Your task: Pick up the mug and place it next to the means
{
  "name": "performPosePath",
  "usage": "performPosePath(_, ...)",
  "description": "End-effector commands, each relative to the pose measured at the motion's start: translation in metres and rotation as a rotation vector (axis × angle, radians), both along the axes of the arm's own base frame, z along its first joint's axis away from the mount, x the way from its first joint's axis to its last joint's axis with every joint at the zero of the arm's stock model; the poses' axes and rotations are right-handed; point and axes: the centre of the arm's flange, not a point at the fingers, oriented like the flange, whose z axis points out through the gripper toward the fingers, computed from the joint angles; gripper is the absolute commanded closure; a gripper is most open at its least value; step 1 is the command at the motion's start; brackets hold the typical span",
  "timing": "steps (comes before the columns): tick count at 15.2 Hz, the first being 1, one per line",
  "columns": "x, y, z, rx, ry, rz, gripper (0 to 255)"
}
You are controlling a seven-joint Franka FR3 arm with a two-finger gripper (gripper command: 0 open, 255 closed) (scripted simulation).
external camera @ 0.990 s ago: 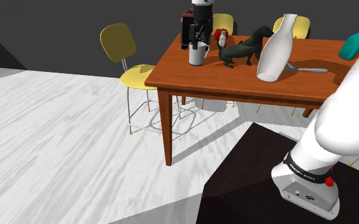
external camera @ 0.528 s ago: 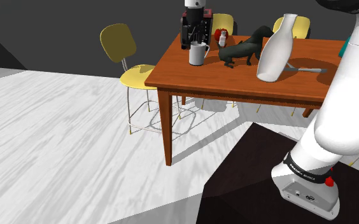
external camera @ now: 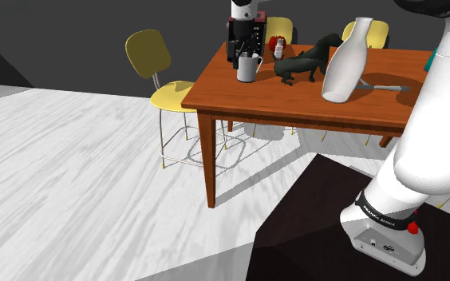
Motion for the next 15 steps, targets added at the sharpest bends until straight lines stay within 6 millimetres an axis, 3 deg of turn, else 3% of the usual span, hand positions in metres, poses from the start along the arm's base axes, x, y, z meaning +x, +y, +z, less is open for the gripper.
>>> performPosePath(1, -0.0001, 0.0000, -0.0005, 0.000, 0.000, 0.000, 0)
performPosePath(4, 0.0000, 0.0000, -0.0005, 0.000, 0.000, 0.000, 0)
performPosePath(5, 0.0000, 0.0000, -0.0005, 0.000, 0.000, 0.000, 255)
performPosePath(15, -0.0001, 0.0000, 0.0047, 0.000, 0.000, 0.000, 255)
